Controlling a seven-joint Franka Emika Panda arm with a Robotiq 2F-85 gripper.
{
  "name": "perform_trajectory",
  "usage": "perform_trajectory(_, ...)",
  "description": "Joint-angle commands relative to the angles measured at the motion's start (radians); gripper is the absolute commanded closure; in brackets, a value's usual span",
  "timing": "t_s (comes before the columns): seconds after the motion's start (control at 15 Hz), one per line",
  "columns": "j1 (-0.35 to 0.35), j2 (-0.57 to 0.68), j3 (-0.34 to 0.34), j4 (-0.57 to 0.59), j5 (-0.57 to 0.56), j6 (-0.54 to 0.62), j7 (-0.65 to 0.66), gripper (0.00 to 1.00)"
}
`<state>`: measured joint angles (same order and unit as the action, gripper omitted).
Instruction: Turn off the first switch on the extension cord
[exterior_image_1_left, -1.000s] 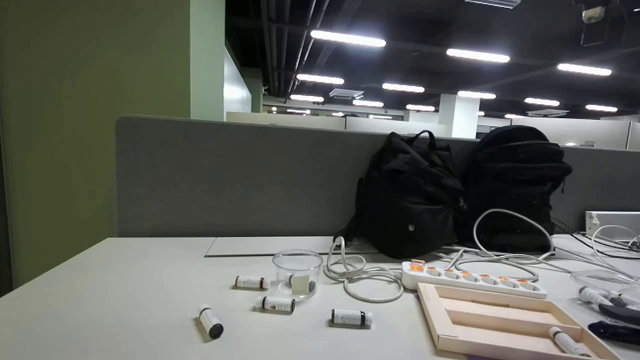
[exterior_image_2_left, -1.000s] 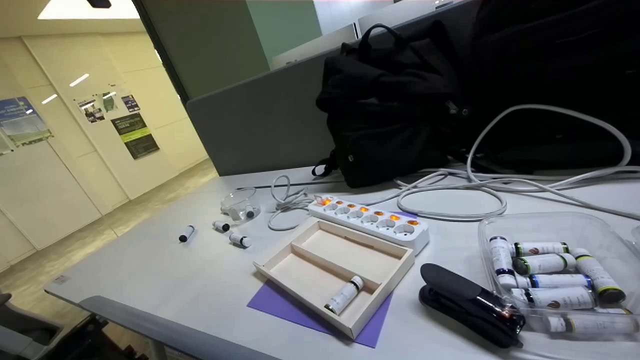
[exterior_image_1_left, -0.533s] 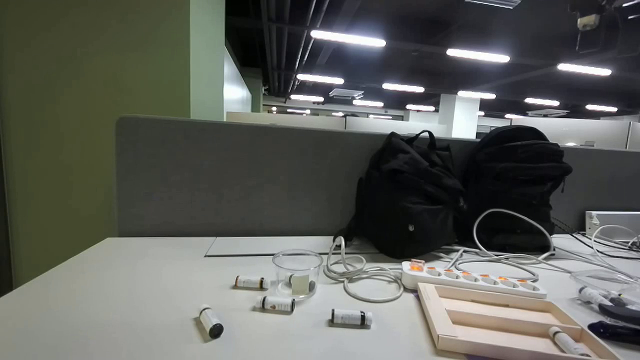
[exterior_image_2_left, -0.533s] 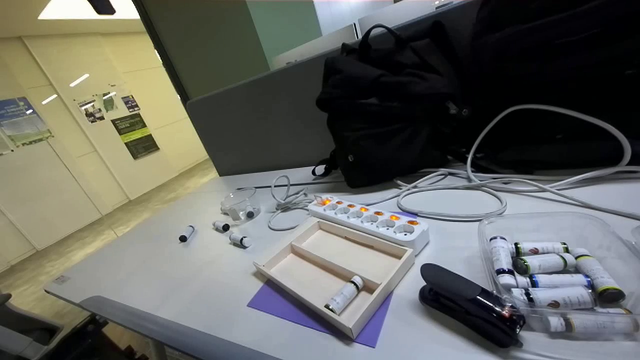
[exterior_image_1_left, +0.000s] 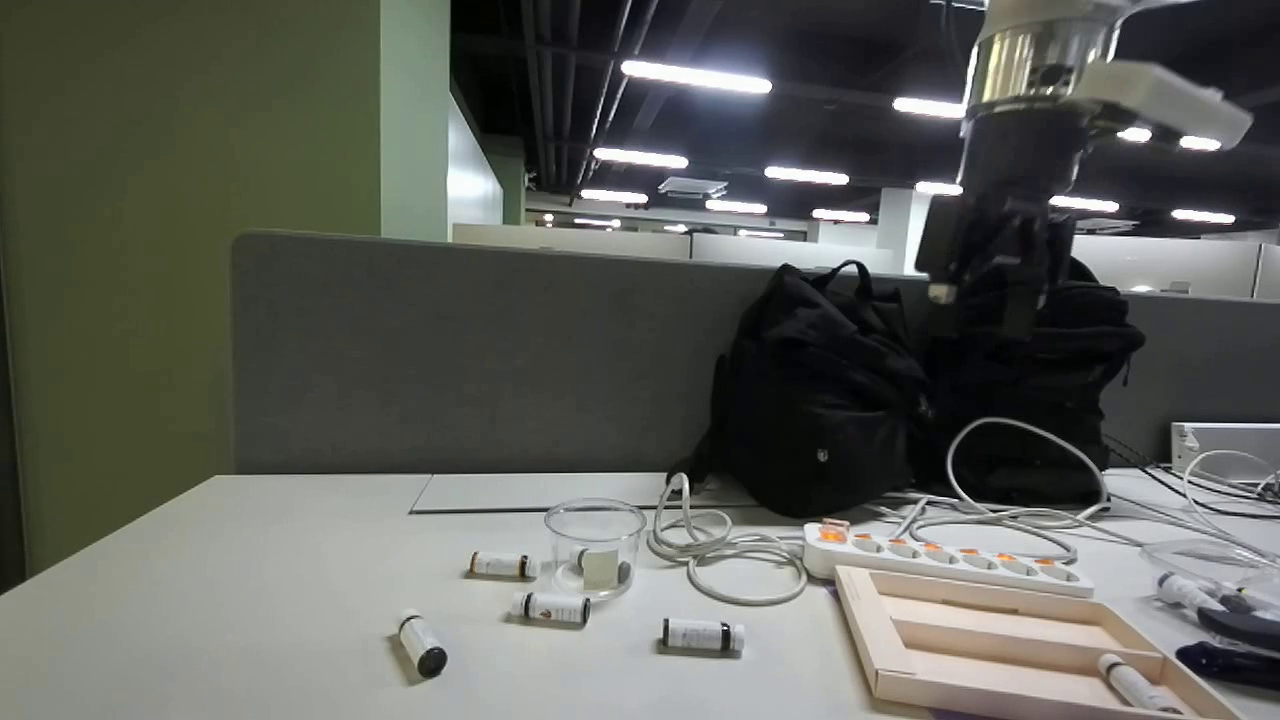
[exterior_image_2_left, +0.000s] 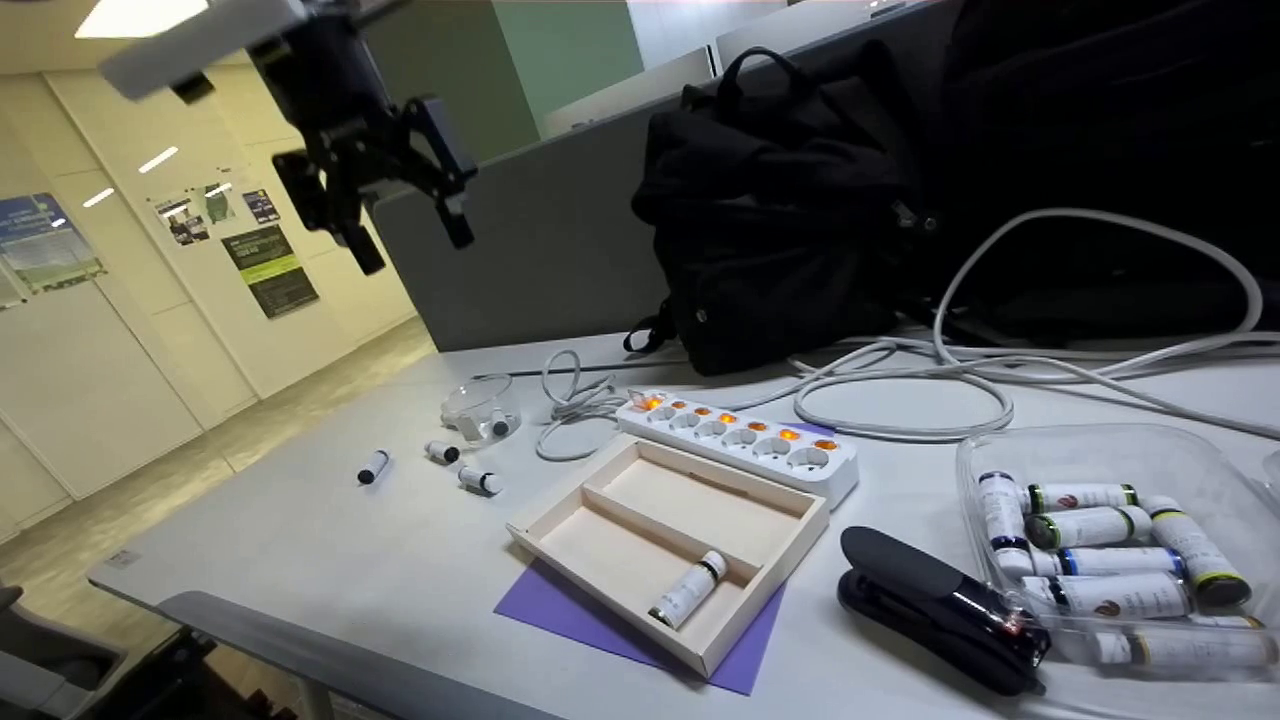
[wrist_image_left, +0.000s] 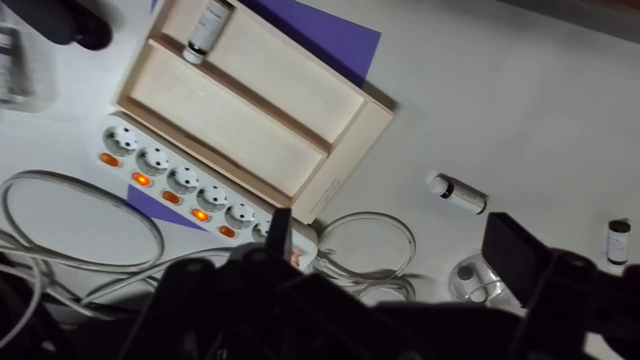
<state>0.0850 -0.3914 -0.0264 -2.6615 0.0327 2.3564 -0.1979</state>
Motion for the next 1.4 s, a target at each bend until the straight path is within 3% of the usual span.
perform_trajectory(0.0, 0.037, 0.264, 0.036, 0.102, 0.06, 0.151, 0.035, 0.33)
perform_trajectory(0.33, 0.004, 0.6, 0.061, 0.303, -0.03, 0.325, 0.173, 0.69)
perform_trajectory(0.67, 0.058, 0.915, -0.047, 0.595, -0.192, 0.341, 0.363, 1.0)
perform_trajectory(0.8, 0.062, 1.01, -0.065, 0.715, -0.175, 0.263, 0.381, 1.0)
perform_trajectory(0.87, 0.026, 1.043, -0.025, 0.775, -0.12, 0.149, 0.336, 1.0)
perform_trajectory(0.93, 0.035, 0.966, -0.038, 0.639, -0.153, 0.282, 0.323, 0.99)
perform_trajectory(1.07, 0.029, 1.032, -0.031, 0.731, -0.133, 0.198, 0.322, 0.99)
perform_trajectory(1.33, 0.029, 1.05, -0.028, 0.764, -0.131, 0.175, 0.322, 0.99)
